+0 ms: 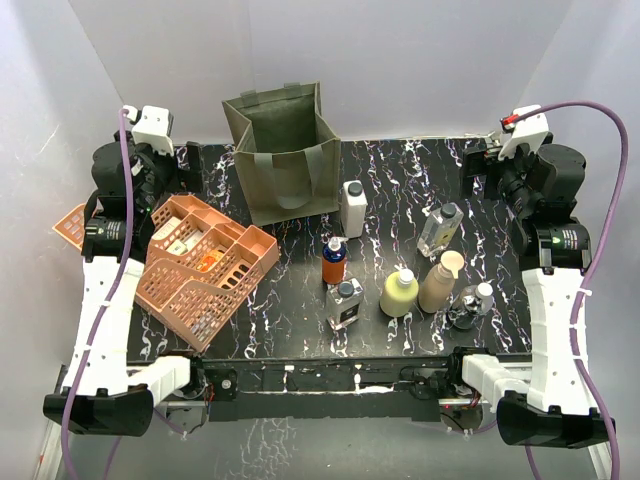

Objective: Place the personal care products into the canvas bag
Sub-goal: Move the canvas bag to the center of the board.

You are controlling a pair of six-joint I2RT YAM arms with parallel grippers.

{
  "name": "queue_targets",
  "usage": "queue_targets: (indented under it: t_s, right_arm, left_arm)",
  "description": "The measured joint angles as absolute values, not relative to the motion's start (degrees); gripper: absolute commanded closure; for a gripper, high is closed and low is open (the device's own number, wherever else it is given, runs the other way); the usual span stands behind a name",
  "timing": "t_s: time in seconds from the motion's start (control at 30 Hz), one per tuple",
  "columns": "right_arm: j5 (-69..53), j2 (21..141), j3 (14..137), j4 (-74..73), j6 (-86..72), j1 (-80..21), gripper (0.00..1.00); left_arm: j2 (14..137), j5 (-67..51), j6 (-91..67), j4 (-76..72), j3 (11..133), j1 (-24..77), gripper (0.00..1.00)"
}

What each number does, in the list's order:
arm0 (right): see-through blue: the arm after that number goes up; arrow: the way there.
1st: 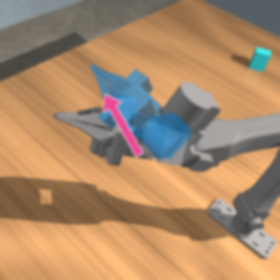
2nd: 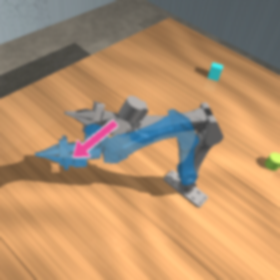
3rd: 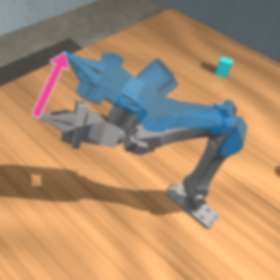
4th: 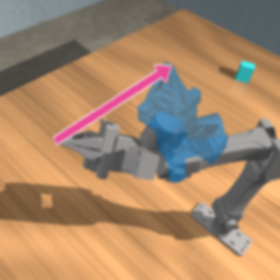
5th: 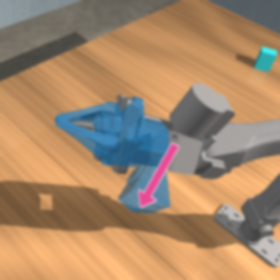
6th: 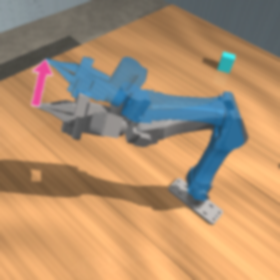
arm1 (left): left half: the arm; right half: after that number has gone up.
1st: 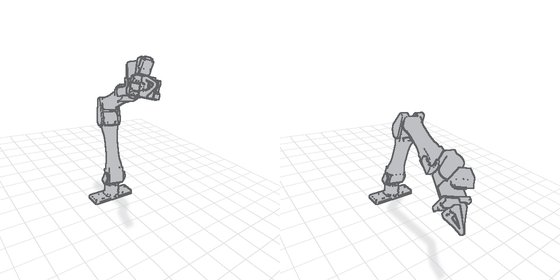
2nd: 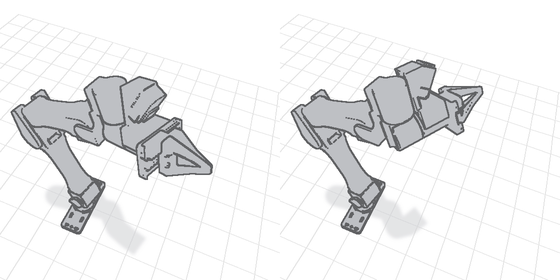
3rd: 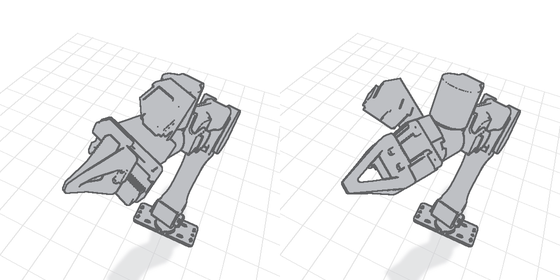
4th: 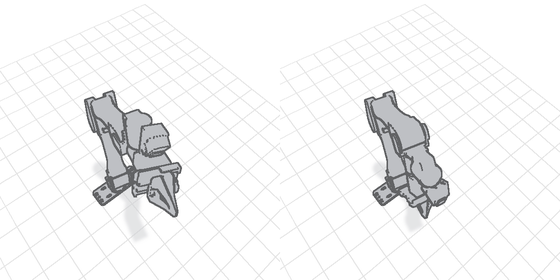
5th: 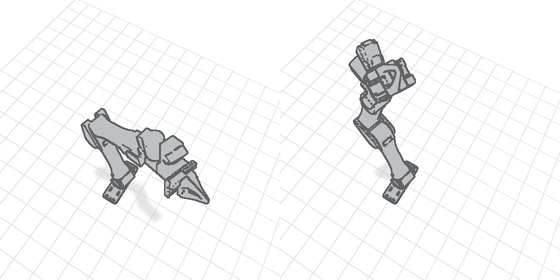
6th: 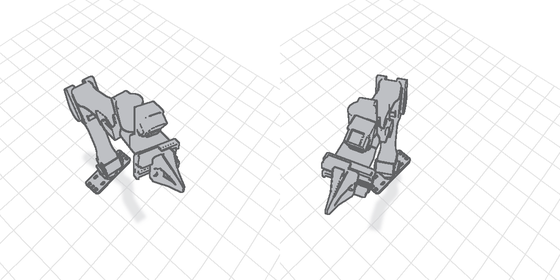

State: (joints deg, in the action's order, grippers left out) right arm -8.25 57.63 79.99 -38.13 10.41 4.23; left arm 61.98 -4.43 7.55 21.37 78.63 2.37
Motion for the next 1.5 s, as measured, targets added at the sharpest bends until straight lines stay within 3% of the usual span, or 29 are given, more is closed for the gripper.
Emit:
queue_targets:
  t_s: [0.83,1.5]
  right_arm:
    - [-16.8,61.3,82.3,-37.5,13.9,4.1,0.01]
    - [-26.7,66.8,82.7,-36.6,15.4,0.3,0.02]
  left_arm:
    - [68.8,-14.9,11.9,20.8,80.7,2.8,0.03]
    - [90.3,-18.8,26.0,28.8,96.9,19.6,0.03]
